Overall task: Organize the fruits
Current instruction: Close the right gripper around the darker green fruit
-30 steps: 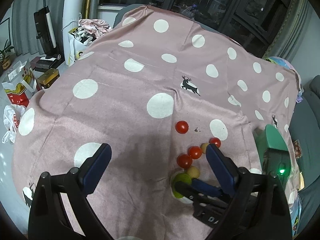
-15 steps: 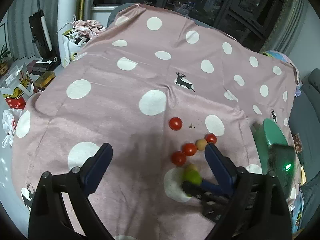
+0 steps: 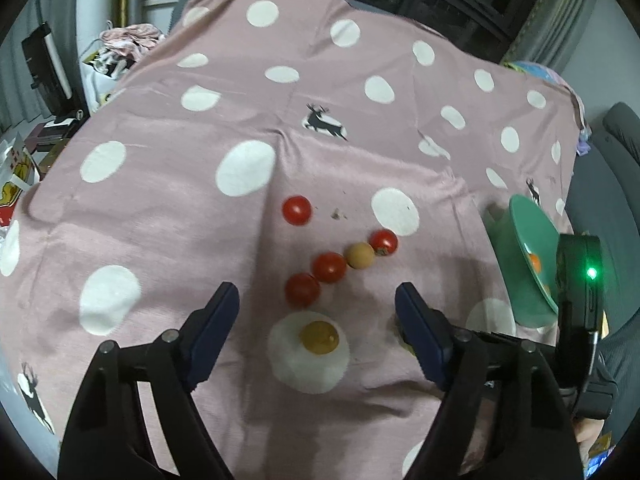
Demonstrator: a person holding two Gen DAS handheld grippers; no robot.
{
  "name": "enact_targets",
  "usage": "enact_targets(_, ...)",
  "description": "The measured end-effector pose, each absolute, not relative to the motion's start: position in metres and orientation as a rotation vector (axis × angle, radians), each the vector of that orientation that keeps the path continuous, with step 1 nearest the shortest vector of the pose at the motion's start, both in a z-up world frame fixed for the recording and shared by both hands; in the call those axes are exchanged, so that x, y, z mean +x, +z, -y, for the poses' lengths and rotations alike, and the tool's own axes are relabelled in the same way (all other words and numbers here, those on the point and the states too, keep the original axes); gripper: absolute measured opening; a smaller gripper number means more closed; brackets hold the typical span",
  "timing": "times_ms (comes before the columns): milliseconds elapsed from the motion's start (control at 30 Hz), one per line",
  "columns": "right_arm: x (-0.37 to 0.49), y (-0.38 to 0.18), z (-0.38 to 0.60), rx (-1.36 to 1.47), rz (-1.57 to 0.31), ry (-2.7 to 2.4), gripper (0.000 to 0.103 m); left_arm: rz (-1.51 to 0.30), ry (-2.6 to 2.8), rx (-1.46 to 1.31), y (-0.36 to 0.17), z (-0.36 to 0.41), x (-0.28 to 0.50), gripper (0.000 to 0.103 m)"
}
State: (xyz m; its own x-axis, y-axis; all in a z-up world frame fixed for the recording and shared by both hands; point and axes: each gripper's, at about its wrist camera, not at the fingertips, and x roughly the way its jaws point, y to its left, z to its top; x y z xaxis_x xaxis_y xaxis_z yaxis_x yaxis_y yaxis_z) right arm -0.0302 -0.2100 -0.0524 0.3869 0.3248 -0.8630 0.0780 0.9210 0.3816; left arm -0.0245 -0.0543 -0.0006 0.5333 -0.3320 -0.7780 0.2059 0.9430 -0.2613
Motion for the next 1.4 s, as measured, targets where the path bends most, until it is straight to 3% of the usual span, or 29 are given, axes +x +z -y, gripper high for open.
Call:
enact_targets(233,-0.031,-0.053,0.223,0.468,-1.180,0.158,0.036,-0.999,-0.350,-0.121,-0.011,0.072,-0.023,0.078)
enact_targets(400,-0.039,-0.043,0.241,0.531,-1.127,0.142,0.037,-1.049,-0.410,-0.133,-0.022,0.084,-0.023,0.066)
enact_targets(833,-0.038,-0.044,0.244,0.580,-1.101,0.150,0.037,-1.161,-0.533,-0.164,-0.048,0.119,-0.027,0.062)
enact_targets(1400,-0.033,-0.058,0.242,0.624,-1.153,0.183,0.037,-1.188,-0.567,-0.166,-0.061,0.131,-0.024,0.038)
